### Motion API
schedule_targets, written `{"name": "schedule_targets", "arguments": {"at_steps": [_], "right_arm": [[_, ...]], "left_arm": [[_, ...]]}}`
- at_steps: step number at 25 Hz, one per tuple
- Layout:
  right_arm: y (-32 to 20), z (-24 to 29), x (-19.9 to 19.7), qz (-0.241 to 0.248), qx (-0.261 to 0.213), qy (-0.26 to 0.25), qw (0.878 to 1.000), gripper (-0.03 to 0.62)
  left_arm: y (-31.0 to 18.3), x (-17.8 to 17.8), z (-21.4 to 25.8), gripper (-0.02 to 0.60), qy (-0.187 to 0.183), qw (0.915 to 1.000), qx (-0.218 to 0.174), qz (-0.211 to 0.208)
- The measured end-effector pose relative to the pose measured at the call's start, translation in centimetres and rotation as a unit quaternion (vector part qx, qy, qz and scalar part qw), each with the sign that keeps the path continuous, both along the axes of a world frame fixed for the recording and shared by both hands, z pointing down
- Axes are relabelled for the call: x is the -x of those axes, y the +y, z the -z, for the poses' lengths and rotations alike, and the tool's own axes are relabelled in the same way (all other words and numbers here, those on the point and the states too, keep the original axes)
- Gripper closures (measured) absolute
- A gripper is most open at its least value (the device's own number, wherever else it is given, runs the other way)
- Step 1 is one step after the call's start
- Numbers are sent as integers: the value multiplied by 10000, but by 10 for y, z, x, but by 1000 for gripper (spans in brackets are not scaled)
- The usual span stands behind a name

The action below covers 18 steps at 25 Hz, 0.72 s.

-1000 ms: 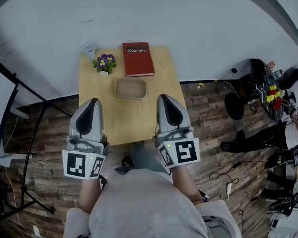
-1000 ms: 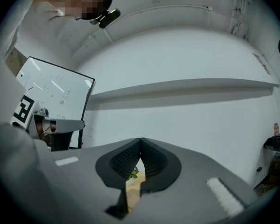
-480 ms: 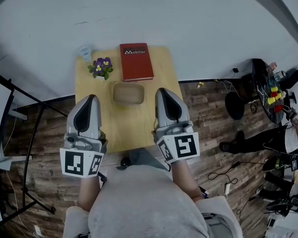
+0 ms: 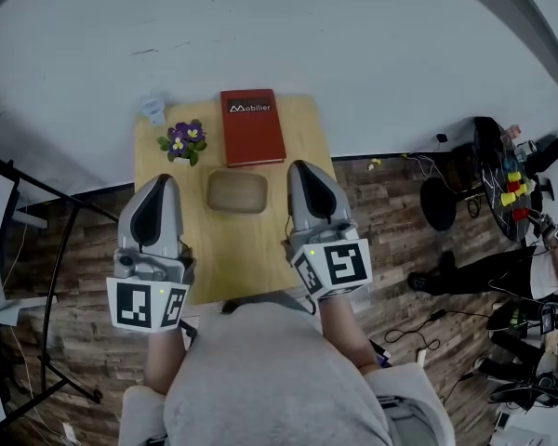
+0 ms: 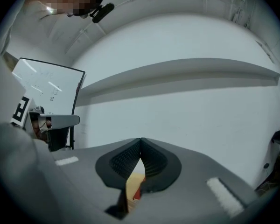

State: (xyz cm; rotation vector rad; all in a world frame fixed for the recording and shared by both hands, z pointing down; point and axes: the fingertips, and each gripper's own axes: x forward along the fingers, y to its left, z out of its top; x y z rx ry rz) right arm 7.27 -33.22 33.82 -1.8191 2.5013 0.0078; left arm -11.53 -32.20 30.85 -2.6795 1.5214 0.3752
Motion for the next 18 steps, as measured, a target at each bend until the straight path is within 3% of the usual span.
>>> {"name": "schedule_targets", "arguments": {"at_steps": [9, 18], "right_arm": [[-41, -62, -3, 15, 980, 54, 9952, 594], [-56, -134, -7, 64, 2048, -341, 9782, 594]], "left_arm": [[-20, 3, -8, 577, -74, 9997, 140, 202], [-32, 4, -26, 577, -141, 9987, 381, 305]]}}
